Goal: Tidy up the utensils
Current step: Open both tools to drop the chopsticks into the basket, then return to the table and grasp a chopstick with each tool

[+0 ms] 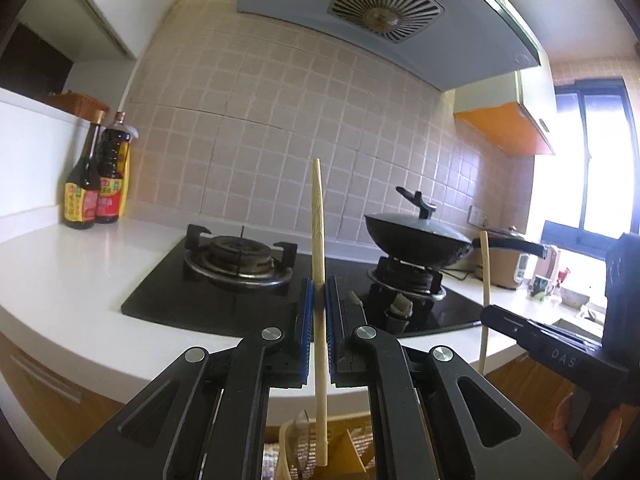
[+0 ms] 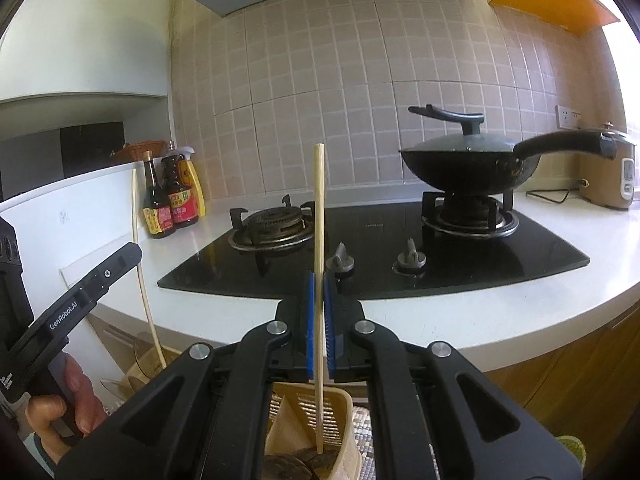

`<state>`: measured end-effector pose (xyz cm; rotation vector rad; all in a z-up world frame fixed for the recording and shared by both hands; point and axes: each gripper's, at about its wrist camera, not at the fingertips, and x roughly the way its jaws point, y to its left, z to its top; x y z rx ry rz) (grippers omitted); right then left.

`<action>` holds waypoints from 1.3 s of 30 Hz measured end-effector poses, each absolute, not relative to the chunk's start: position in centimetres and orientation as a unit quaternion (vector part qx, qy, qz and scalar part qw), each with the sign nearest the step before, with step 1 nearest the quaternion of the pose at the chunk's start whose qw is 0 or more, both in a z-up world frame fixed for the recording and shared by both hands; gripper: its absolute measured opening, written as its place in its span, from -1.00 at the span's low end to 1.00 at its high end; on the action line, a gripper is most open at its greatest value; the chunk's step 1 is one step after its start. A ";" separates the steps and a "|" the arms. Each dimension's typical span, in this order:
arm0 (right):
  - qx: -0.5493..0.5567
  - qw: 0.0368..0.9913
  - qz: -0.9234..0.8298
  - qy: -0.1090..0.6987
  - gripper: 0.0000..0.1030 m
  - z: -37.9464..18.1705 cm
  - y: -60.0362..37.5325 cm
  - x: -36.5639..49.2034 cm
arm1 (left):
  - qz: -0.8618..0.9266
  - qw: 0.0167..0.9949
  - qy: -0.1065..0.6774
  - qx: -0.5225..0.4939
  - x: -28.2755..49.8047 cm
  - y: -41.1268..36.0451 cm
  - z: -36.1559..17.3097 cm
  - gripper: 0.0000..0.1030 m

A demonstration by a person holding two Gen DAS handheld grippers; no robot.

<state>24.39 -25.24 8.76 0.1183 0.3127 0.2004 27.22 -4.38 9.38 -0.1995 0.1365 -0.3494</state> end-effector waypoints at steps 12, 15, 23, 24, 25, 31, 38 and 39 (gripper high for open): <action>0.059 0.973 0.142 0.174 -0.92 8.0 -25.5 22.0 | -0.191 0.975 0.070 -0.093 25.2 -4.0 8.5 -0.50; 0.073 0.969 0.153 0.182 -0.92 8.0 -26.0 20.9 | -0.198 0.973 0.074 -0.089 24.3 -3.9 8.7 -0.40; 0.089 0.955 0.178 0.220 -0.89 8.1 -26.3 16.3 | -0.215 0.970 0.084 -0.075 19.9 -3.0 9.9 0.02; 0.090 0.954 0.178 0.225 -0.79 8.0 -26.3 15.6 | -0.216 0.970 0.085 -0.076 19.0 -2.6 10.1 0.05; 0.092 0.953 0.176 0.231 -0.61 7.9 -26.4 14.9 | -0.217 0.969 0.087 -0.079 18.3 -2.3 10.3 0.07; 0.077 0.948 0.149 0.271 0.12 6.6 -25.6 10.3 | -0.218 0.964 0.114 -0.098 13.3 0.3 9.8 0.23; 0.044 0.911 0.123 0.391 0.12 3.8 -23.0 7.9 | -0.203 0.958 0.187 -0.073 9.2 1.0 7.4 0.25; 0.038 0.902 0.121 0.412 0.12 3.3 -22.5 7.8 | -0.207 0.954 0.204 -0.071 8.9 0.9 7.0 0.25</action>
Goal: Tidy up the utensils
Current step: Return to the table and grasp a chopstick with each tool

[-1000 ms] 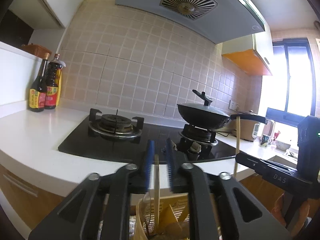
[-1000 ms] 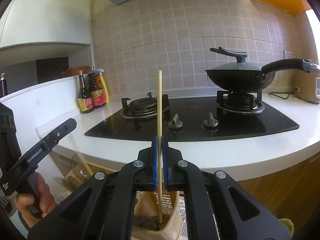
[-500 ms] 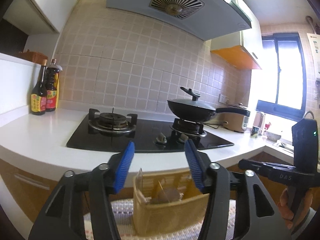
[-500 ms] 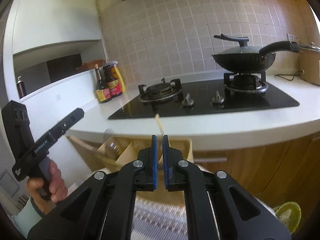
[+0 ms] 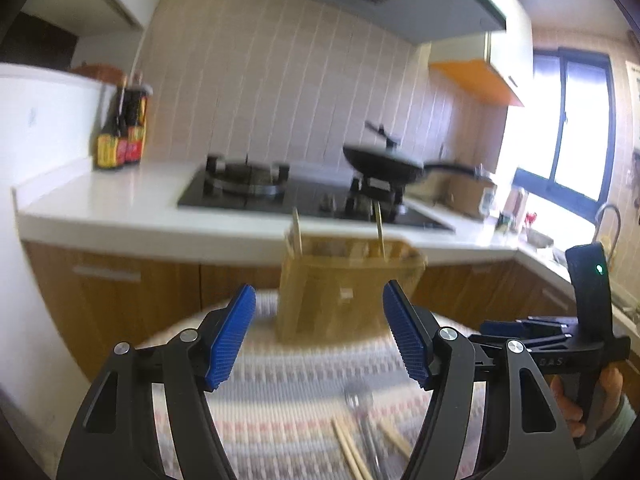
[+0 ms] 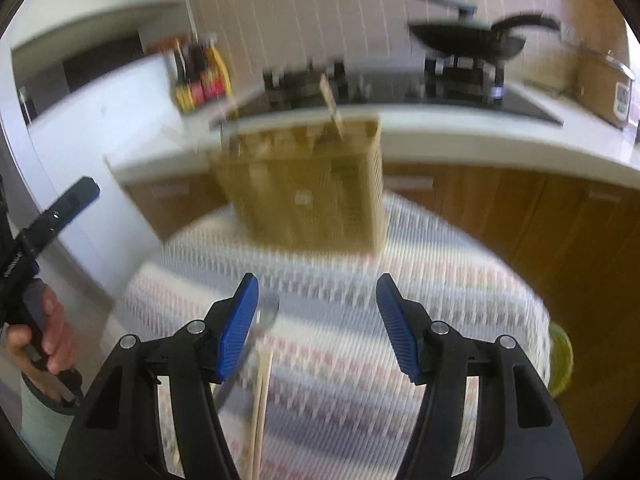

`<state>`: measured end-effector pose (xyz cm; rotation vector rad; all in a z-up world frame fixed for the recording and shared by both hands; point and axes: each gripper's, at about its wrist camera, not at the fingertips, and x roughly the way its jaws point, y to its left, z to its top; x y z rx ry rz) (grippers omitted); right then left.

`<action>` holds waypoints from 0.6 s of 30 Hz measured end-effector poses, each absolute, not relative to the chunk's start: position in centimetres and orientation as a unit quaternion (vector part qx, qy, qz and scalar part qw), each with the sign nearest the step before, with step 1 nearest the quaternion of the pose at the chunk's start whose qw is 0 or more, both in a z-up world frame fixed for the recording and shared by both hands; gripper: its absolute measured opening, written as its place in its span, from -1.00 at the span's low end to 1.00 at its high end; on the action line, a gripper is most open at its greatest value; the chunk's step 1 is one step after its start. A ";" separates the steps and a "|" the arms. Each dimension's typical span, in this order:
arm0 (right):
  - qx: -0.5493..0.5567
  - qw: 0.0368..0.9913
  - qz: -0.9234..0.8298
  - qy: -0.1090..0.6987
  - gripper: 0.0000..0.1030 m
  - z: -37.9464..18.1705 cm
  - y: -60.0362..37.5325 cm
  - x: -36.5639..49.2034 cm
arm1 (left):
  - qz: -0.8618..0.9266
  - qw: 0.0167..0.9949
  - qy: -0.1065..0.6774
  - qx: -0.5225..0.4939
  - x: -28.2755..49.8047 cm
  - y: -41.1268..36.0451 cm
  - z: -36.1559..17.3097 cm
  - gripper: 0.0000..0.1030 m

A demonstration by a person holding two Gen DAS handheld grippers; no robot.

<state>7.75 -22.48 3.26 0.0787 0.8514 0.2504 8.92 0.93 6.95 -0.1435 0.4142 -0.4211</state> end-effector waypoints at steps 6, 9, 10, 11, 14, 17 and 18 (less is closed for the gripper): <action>0.022 0.864 0.127 0.486 0.10 -0.4 -19.8 6.6 | -0.205 0.938 0.276 -0.036 7.8 -0.4 4.1 0.23; 0.026 0.850 0.132 0.509 -0.19 -2.0 -19.2 6.1 | -0.205 0.922 0.328 -0.013 7.4 -1.4 1.7 0.20; 0.027 0.845 0.136 0.517 -0.29 -2.7 -18.9 5.8 | -0.203 0.918 0.341 -0.009 7.3 -1.6 1.1 0.18; 0.024 0.842 0.139 0.521 -0.30 -3.3 -18.6 5.3 | -0.201 0.912 0.357 -0.002 7.2 -1.8 0.3 0.13; 0.001 0.837 0.140 0.530 -0.31 -4.5 -17.3 4.0 | -0.201 0.893 0.402 0.011 7.1 -2.2 -2.0 0.06; -0.026 0.833 0.136 0.536 -0.38 -5.4 -15.9 2.8 | -0.207 0.875 0.437 0.012 7.0 -2.4 -3.7 0.03; -0.033 0.832 0.136 0.537 -0.42 -5.7 -15.4 2.5 | -0.210 0.869 0.447 0.012 7.0 -2.5 -4.2 0.02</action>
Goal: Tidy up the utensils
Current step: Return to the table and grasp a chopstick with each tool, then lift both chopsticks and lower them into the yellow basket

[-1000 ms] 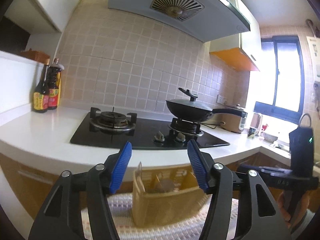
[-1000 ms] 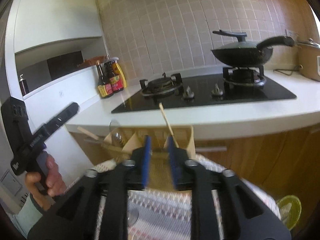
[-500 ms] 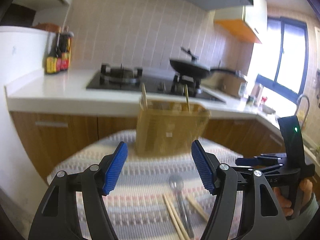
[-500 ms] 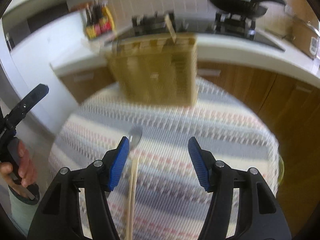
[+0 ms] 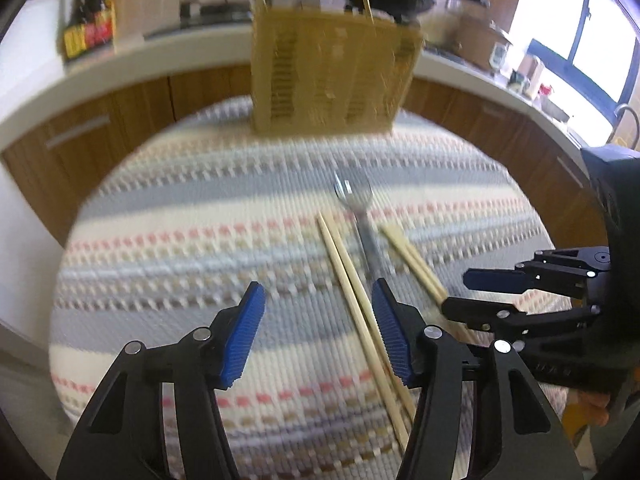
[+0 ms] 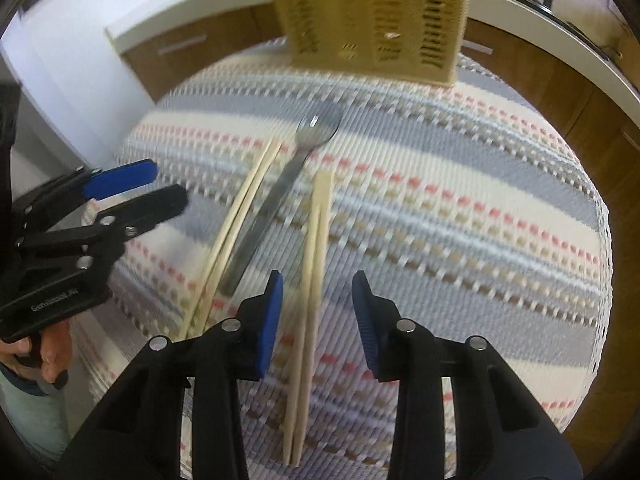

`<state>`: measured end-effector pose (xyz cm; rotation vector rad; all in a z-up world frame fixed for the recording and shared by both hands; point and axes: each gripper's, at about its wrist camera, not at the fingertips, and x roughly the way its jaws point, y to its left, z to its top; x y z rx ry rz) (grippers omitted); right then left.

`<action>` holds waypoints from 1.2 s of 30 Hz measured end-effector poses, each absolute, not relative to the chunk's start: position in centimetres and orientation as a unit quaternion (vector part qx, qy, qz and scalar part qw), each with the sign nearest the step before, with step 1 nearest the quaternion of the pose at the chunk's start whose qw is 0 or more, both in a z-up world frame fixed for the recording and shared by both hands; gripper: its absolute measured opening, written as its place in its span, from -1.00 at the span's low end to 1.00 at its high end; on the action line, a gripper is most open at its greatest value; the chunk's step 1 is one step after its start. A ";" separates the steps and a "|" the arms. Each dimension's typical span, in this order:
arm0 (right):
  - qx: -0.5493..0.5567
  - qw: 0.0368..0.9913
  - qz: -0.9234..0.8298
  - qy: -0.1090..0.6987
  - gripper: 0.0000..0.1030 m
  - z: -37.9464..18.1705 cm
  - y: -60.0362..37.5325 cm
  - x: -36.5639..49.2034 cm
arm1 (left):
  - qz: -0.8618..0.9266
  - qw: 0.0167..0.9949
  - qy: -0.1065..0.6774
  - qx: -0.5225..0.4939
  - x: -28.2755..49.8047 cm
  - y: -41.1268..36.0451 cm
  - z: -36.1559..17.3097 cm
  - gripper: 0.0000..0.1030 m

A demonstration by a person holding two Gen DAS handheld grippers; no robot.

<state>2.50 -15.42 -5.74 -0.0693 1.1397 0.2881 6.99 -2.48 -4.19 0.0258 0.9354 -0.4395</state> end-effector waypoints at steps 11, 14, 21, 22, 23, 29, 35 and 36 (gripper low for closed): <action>-0.101 0.841 0.105 0.521 -0.69 -6.3 -13.5 0.9 | -0.194 0.848 0.491 0.042 7.2 -4.4 -6.2 -0.08; -0.088 0.840 0.098 0.526 -0.74 -5.9 -14.7 1.2 | -0.190 0.847 0.493 0.063 7.1 -5.2 -6.3 -0.07; -0.066 0.836 0.087 0.538 -0.78 -5.7 -16.2 1.4 | -0.170 0.842 0.499 0.115 7.2 -7.0 -6.3 -0.18; -0.062 0.836 0.088 0.538 -0.79 -5.8 -16.4 1.4 | -0.174 0.839 0.502 0.116 7.2 -7.1 -6.2 -0.22; -0.058 0.836 0.089 0.539 -0.79 -5.8 -16.5 1.5 | -0.176 0.837 0.504 0.120 7.1 -7.1 -6.1 -0.36; -0.017 0.829 0.104 0.549 -0.80 -5.7 -17.6 1.7 | -0.166 0.838 0.510 0.102 7.2 -5.2 -5.9 -0.91; -0.002 0.826 0.086 0.557 -0.80 -5.6 -19.0 2.1 | -0.141 0.843 0.513 0.072 7.4 -2.9 -5.9 -0.92; 0.003 0.824 0.087 0.559 -0.79 -5.7 -19.2 2.2 | -0.142 0.842 0.515 0.070 7.5 -2.6 -5.9 -0.91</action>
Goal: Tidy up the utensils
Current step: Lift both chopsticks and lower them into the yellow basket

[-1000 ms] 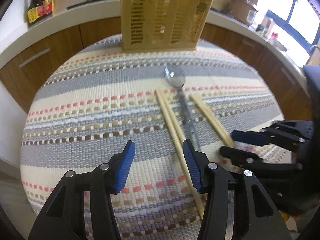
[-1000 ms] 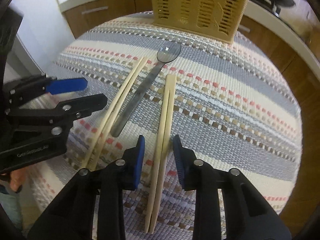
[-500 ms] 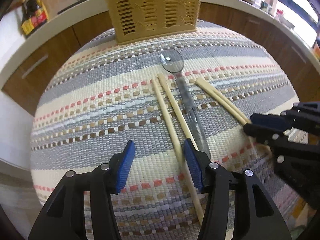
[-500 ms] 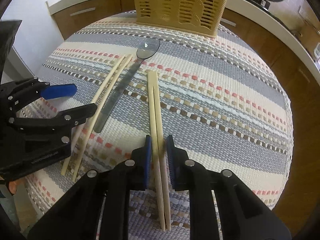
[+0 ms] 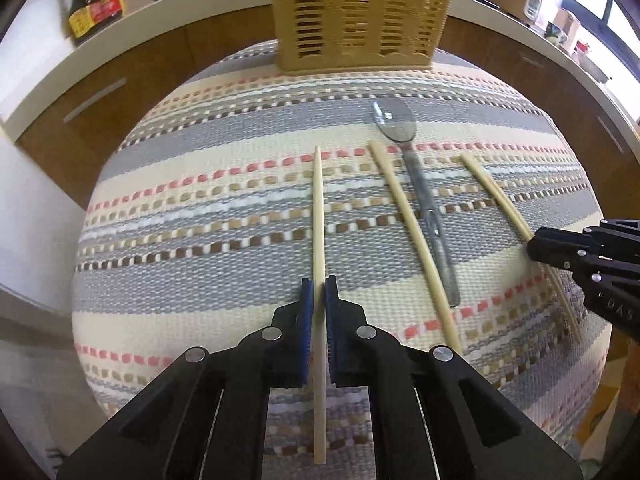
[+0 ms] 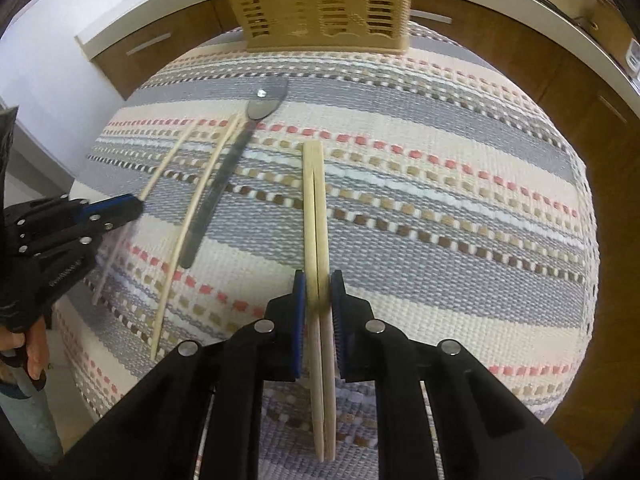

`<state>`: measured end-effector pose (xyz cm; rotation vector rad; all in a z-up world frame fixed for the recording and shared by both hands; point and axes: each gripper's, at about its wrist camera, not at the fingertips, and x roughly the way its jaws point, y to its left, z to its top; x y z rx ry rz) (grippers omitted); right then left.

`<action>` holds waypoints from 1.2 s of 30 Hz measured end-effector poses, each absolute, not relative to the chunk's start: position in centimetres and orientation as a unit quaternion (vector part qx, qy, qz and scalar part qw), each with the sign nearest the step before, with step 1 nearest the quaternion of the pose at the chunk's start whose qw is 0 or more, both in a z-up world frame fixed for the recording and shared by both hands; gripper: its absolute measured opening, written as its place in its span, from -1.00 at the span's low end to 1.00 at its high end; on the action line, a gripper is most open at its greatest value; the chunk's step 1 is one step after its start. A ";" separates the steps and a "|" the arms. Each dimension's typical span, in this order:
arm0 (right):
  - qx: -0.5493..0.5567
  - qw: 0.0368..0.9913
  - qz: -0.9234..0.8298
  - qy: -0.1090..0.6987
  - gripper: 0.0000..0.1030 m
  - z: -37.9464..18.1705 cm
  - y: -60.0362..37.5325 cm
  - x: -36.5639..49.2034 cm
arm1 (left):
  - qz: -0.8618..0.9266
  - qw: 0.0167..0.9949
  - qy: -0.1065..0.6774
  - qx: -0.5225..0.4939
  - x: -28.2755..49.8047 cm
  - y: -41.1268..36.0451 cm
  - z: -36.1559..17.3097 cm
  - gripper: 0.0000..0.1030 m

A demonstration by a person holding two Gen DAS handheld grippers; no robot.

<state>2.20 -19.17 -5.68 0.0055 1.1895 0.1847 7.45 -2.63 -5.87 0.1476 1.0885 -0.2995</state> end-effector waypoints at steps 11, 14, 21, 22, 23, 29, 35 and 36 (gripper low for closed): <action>-0.007 0.796 0.116 0.594 -0.60 -5.4 -18.9 4.7 | -0.195 0.804 0.552 0.102 8.7 -3.3 -5.6 -0.51; -0.024 0.793 0.111 0.598 -0.60 -5.3 -18.5 5.6 | -0.215 0.783 0.570 0.127 9.3 -3.7 -5.7 -0.54; -0.079 0.788 0.118 0.599 -0.80 -5.6 -16.4 5.7 | -0.201 0.775 0.572 0.181 10.3 -5.1 -5.9 -0.92; -0.082 0.790 0.119 0.595 -0.80 -5.5 -16.2 5.7 | -0.200 0.779 0.567 0.179 10.3 -5.2 -5.8 -0.92; -0.085 0.795 0.118 0.589 -0.80 -5.4 -16.1 5.6 | -0.199 0.784 0.562 0.173 10.3 -5.3 -5.6 -0.92; -0.053 0.829 0.140 0.539 -0.80 -2.4 -16.9 5.0 | -0.210 0.825 0.513 0.112 9.7 -4.6 -2.8 -0.92; -0.030 0.872 0.158 0.462 -0.80 2.7 -18.4 4.8 | -0.230 0.879 0.416 0.032 9.5 -3.4 2.7 -0.92; -0.025 0.879 0.162 0.448 -0.80 3.6 -18.7 4.8 | -0.232 0.887 0.398 0.021 9.5 -3.2 3.5 -0.92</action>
